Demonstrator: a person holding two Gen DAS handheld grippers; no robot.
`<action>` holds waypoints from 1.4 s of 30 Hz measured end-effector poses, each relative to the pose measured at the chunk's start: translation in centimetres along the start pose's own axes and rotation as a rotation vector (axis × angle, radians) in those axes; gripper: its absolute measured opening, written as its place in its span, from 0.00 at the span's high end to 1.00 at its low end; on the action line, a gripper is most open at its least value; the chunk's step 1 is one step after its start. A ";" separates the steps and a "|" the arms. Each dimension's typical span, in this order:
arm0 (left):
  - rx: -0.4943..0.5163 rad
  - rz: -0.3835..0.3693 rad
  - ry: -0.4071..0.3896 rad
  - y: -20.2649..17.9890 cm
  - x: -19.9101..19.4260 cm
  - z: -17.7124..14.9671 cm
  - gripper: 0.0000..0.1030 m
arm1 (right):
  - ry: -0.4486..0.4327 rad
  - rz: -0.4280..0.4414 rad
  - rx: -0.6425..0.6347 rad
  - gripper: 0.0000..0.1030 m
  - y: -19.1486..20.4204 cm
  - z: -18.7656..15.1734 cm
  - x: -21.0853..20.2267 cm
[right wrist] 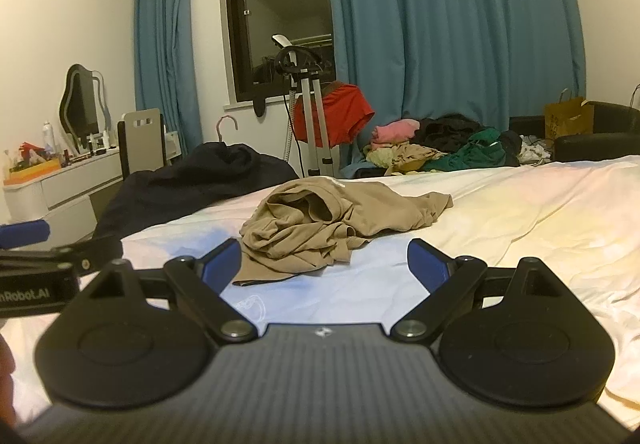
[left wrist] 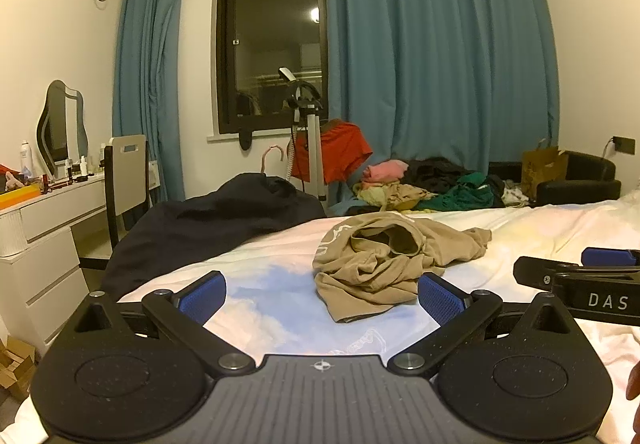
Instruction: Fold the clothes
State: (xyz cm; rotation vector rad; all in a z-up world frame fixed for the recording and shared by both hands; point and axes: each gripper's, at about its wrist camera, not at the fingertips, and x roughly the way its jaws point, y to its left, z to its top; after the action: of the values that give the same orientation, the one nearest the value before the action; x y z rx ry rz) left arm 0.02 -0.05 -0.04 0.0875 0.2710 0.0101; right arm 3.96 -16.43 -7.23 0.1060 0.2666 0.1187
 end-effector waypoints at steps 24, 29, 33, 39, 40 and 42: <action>0.000 0.012 -0.001 0.1 0.0 0.1 0.00 | -0.004 -0.004 0.006 0.11 -0.1 -0.1 0.0; 0.003 0.011 0.000 0.1 0.0 0.0 0.00 | -0.003 -0.008 0.010 0.11 -0.1 0.0 0.0; -0.001 0.002 0.001 0.1 0.0 0.0 0.00 | 0.003 -0.010 0.018 0.11 -0.2 0.2 0.0; -0.010 -0.011 0.002 0.0 -0.1 -0.1 0.00 | 0.004 -0.019 0.019 0.11 -0.3 0.5 -0.3; -0.011 -0.014 0.002 0.0 -0.1 -0.1 0.00 | 0.003 -0.019 0.019 0.11 -0.4 0.5 -0.4; -0.013 -0.017 0.005 0.0 -0.1 -0.1 0.00 | 0.001 -0.021 0.017 0.11 -0.4 0.6 -0.6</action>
State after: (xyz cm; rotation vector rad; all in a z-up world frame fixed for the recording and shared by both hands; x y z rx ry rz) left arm -0.08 -0.08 -0.16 0.0727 0.2762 -0.0047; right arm 3.59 -16.93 -6.51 0.1197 0.2697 0.0955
